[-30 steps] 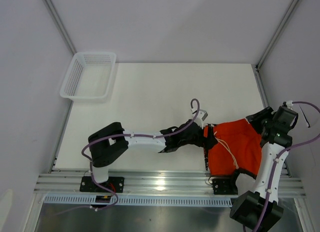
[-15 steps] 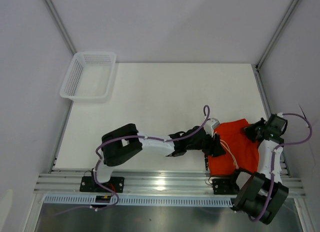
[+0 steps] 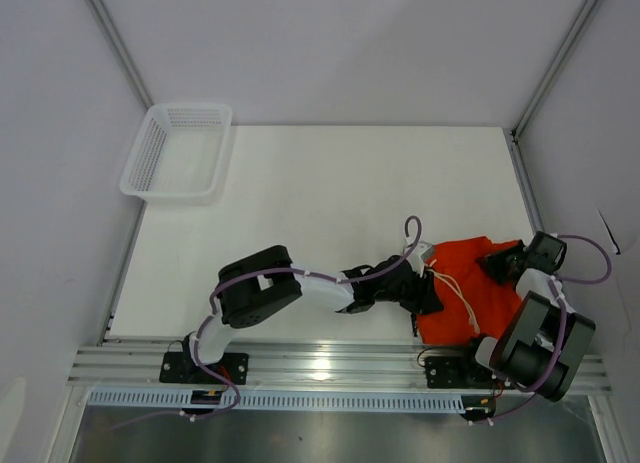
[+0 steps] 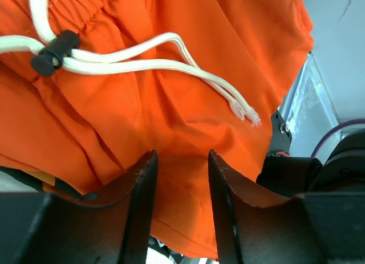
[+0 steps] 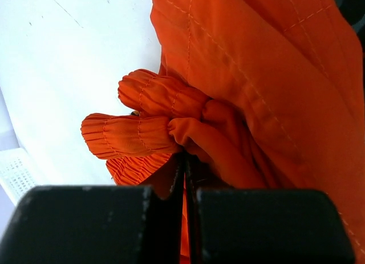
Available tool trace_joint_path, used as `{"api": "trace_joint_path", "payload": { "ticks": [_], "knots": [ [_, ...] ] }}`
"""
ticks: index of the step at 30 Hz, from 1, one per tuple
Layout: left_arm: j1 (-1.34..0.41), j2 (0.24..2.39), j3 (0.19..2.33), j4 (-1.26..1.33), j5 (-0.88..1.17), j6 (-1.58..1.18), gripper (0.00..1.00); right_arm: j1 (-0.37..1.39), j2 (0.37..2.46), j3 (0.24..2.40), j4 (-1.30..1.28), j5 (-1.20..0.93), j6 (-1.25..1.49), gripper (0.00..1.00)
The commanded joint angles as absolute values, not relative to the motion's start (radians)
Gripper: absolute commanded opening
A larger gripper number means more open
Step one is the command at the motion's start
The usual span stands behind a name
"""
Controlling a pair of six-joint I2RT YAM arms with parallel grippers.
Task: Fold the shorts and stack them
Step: Neatly place the folded shorts to the corner
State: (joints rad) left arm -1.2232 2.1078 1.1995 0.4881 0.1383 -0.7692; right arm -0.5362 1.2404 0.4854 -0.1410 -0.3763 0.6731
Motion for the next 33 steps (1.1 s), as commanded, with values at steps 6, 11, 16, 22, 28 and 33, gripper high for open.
{"api": "trace_joint_path", "payload": {
  "ticks": [6,11,16,22,28,33],
  "knots": [
    [-1.160,1.990,1.241,0.398,0.161,-0.716,0.68,-0.511,1.184,0.643,-0.213,-0.413,0.586,0.10],
    [-1.112,1.821,1.213,0.264,0.131,-0.641,0.82,-0.471,1.063,0.724,-0.287,-0.442,0.538,0.60],
    [-1.059,1.648,1.144,0.108,0.000,-0.586,0.98,-0.367,0.942,0.787,-0.307,-0.416,0.488,0.97],
    [-0.957,1.416,0.994,-0.029,-0.147,-0.574,0.99,-0.105,0.882,0.851,-0.266,-0.321,0.411,0.99],
    [-0.907,1.099,0.741,-0.071,-0.322,-0.554,0.99,0.262,0.910,0.842,-0.160,-0.062,0.322,1.00],
    [-0.873,0.899,0.583,-0.123,-0.426,-0.526,0.99,0.429,0.957,0.743,0.006,-0.043,0.281,0.99]
  ]
}}
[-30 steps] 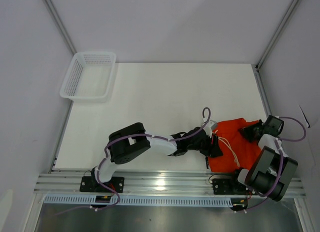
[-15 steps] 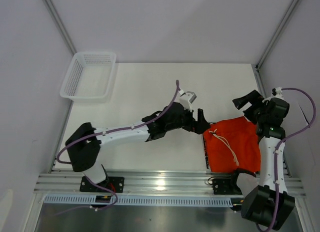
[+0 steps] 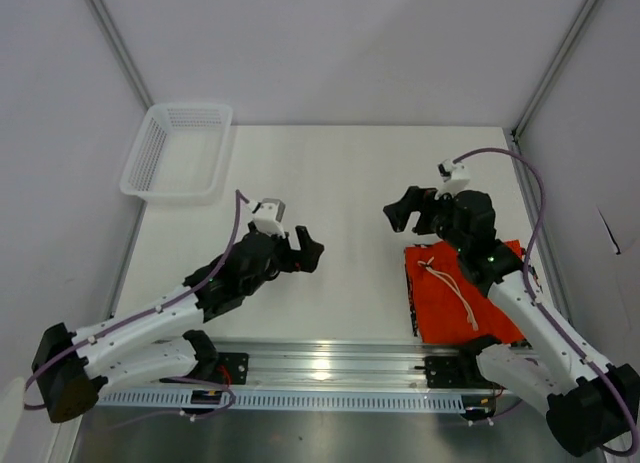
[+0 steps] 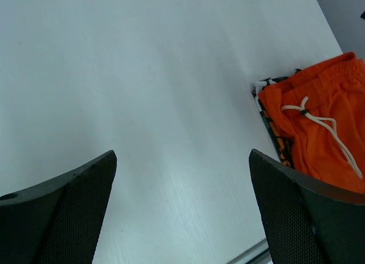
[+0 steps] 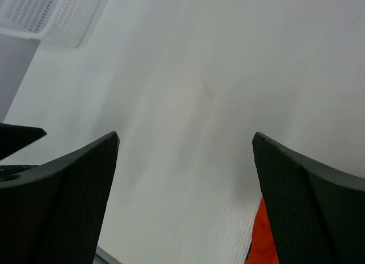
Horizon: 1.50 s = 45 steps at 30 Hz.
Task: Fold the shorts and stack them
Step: Neatly place the folded shorts to the corner
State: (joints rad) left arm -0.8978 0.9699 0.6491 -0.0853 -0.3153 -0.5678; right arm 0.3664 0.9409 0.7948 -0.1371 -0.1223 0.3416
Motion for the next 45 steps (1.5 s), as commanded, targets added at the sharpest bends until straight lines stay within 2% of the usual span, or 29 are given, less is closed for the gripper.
{"api": "trace_joint_path", "payload": {
  "ticks": [1,5,9,17,26,45],
  "knots": [
    [-0.870,0.856,0.572,-0.155,-0.442,-0.525,0.99,0.458,0.968,0.721,0.076,-0.032,0.267,0.99],
    [-0.867,0.767,0.476,-0.202,-0.518,-0.523,0.99,0.680,1.021,0.632,0.181,0.133,0.155,0.99],
    [-0.867,0.683,0.393,-0.206,-0.546,-0.503,0.99,0.779,1.094,0.556,0.300,0.193,0.089,0.99],
    [-0.867,0.580,0.304,-0.137,-0.505,-0.450,0.99,0.784,1.201,0.503,0.451,0.029,0.097,1.00],
    [-0.867,0.528,0.279,-0.132,-0.505,-0.459,0.99,0.781,1.232,0.520,0.460,0.023,0.140,0.99],
    [-0.865,0.560,0.287,-0.123,-0.502,-0.462,0.99,0.776,1.243,0.529,0.454,0.018,0.140,1.00]
  ]
}}
